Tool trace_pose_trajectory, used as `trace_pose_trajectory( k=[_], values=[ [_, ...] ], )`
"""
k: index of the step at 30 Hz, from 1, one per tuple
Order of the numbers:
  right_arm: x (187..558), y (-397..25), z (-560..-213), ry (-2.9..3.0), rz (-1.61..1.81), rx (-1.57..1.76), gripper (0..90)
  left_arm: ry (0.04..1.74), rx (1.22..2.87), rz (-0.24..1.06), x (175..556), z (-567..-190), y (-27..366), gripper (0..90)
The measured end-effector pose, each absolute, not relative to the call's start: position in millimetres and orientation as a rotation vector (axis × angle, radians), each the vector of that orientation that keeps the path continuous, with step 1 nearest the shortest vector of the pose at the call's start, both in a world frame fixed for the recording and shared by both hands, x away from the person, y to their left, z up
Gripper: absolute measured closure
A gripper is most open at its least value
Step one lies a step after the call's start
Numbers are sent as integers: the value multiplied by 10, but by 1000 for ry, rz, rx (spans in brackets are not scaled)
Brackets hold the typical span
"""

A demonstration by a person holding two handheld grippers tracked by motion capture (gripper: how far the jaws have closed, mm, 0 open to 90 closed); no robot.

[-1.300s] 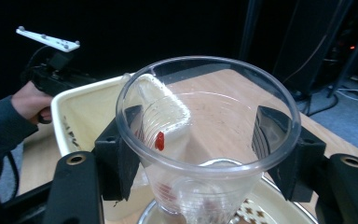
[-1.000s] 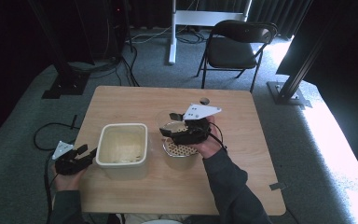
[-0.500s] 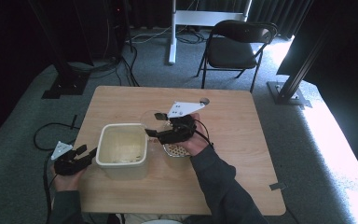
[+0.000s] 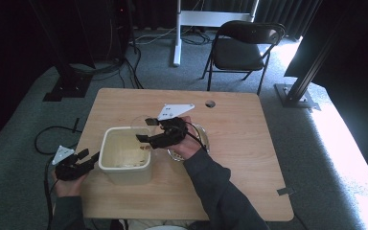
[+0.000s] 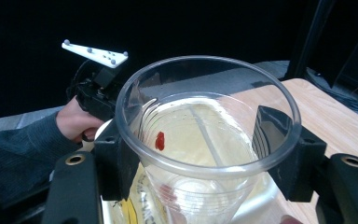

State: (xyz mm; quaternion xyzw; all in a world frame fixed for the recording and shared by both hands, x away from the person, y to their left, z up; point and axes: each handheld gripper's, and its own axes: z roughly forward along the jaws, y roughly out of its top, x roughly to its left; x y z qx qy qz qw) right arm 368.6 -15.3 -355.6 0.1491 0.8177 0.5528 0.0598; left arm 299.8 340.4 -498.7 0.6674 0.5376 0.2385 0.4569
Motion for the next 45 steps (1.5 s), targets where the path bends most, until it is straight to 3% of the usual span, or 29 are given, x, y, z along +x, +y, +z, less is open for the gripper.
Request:
trace_pose_trajectory(
  k=[33, 45],
  values=[
    [3736, 379, -3653, 2527, 1799, 442, 287, 1329, 1648, 578, 3002, -5006, 3406, 431],
    [3725, 502, -3688, 2529, 1849, 458, 211, 1330, 1643, 582, 2996, -5005, 3417, 431]
  ],
)
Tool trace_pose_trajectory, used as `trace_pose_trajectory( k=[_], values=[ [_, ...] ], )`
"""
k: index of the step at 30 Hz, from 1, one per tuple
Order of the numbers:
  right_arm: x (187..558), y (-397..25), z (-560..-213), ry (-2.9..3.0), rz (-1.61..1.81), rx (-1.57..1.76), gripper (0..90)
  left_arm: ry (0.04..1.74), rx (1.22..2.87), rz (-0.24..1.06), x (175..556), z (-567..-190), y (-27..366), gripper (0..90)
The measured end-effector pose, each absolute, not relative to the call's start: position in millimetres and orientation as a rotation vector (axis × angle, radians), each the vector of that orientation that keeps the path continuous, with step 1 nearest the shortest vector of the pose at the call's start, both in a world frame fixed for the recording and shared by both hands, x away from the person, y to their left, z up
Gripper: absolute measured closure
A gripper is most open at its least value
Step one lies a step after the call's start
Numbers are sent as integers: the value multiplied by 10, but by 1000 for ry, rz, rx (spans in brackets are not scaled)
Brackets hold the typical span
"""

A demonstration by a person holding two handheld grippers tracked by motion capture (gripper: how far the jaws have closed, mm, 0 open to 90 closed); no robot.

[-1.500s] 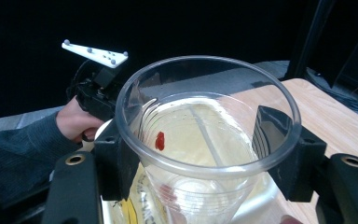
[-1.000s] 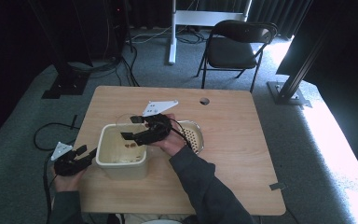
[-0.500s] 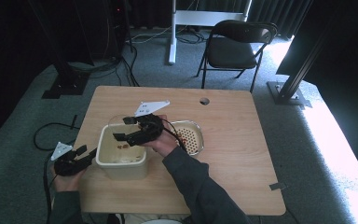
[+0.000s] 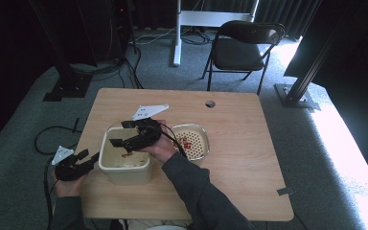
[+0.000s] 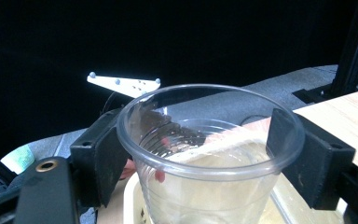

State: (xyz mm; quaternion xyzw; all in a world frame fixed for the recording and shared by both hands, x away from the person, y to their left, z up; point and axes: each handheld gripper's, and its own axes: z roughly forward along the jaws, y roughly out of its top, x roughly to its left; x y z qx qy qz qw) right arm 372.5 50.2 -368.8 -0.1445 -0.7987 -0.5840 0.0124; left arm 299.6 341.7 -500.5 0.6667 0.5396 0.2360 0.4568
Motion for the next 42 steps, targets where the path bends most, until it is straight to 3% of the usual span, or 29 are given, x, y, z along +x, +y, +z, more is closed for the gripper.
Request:
trace_pose_trajectory(
  k=[11, 25, 42],
  values=[
    [3721, 548, -3698, -2468, -1805, -455, 134, 1331, 1643, 581, 2994, -5005, 3416, 431],
    [3656, 432, -3622, -2513, -1836, -457, 147, 1332, 1642, 579, 2992, -5009, 3413, 431],
    [3585, -333, -3676, -2639, -1888, -591, 240, 1330, 1664, 572, 3013, -5040, 3376, 431]
  ],
)
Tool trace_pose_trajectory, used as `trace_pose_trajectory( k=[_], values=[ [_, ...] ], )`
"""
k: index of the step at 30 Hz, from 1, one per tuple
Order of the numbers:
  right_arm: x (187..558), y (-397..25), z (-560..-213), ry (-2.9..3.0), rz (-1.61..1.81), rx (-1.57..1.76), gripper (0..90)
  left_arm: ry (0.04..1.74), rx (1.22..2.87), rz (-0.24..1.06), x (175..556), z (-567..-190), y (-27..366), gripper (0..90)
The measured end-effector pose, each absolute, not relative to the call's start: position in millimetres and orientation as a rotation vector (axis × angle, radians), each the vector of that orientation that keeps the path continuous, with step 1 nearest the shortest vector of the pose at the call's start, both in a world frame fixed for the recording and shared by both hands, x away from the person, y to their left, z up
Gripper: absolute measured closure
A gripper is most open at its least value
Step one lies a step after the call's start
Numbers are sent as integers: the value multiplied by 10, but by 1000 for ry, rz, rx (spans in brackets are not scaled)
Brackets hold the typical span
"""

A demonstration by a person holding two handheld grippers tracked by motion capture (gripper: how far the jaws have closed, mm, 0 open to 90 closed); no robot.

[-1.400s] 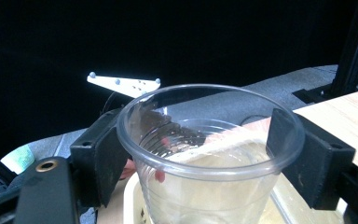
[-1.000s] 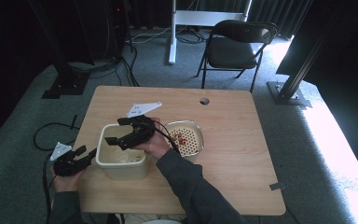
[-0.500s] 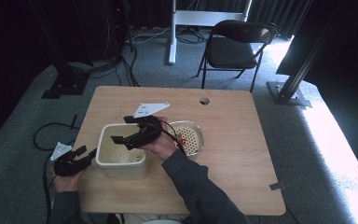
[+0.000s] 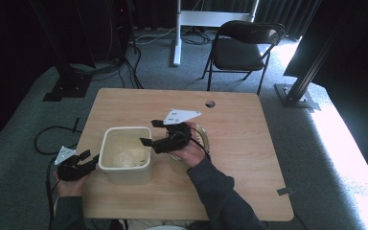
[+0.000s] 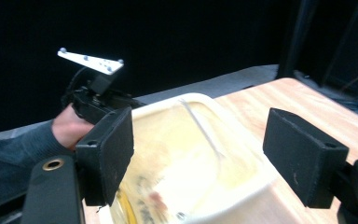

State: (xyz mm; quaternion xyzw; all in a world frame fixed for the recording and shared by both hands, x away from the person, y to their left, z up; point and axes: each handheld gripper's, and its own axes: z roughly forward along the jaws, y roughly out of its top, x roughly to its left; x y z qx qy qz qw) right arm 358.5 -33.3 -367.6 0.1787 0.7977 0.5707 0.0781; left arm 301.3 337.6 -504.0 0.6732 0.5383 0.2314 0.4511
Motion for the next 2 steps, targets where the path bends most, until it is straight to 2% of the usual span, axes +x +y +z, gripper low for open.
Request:
trace_pose_trajectory(
  k=[1, 2],
  values=[
    [3573, -513, -3664, 2348, 1697, 566, 247, 1334, 1662, 569, 3014, -5041, 3376, 431],
    [3573, -513, -3664, 2348, 1697, 566, 247, 1336, 1661, 567, 3013, -5041, 3379, 431]
  ],
)
